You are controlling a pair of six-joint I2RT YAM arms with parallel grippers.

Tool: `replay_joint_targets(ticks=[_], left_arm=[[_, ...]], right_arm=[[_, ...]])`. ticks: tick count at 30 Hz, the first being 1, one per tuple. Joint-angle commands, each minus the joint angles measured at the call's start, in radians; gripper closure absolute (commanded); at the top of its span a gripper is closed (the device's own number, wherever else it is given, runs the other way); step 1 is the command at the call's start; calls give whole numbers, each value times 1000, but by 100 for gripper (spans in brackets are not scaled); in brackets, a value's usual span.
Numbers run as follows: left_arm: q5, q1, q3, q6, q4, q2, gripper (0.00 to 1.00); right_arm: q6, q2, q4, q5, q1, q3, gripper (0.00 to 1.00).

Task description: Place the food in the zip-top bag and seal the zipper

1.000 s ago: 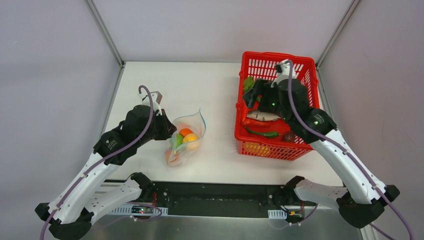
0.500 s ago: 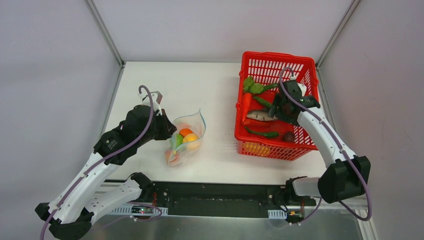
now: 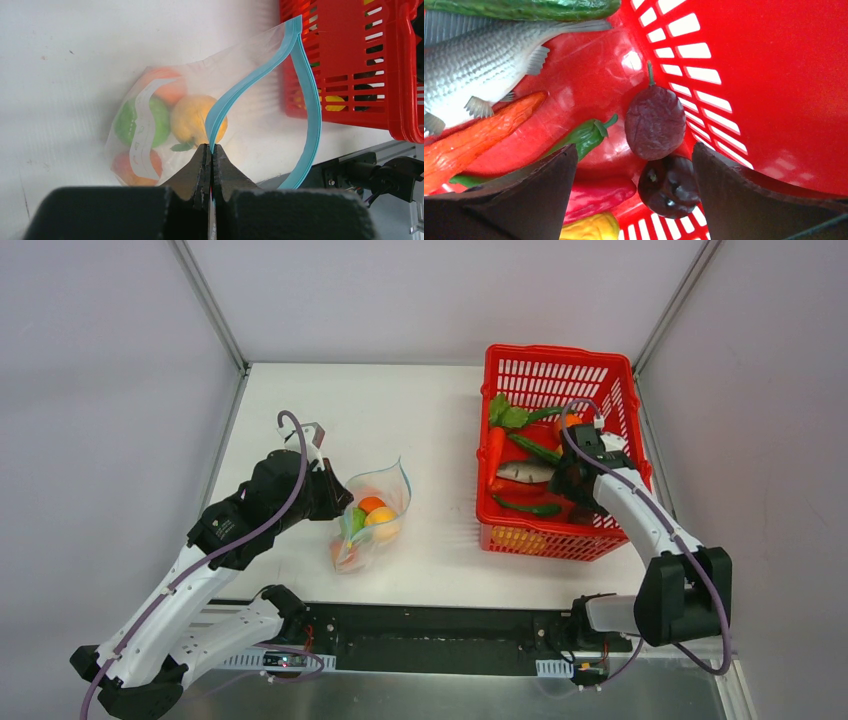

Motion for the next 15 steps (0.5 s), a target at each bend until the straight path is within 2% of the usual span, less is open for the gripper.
replay_joint_targets(ticks=[1,7,15], left_arm=[[-3,9,-3,4,15,-5,100],[0,9,-6,4,22,-6,100],[-15,9,1,8,22,-15,100]], right_arm=[[54,6,50,51,-39,-12,14],[72,22,91,15,-43,-34,26],[88,80,13,89,-40,10,23]])
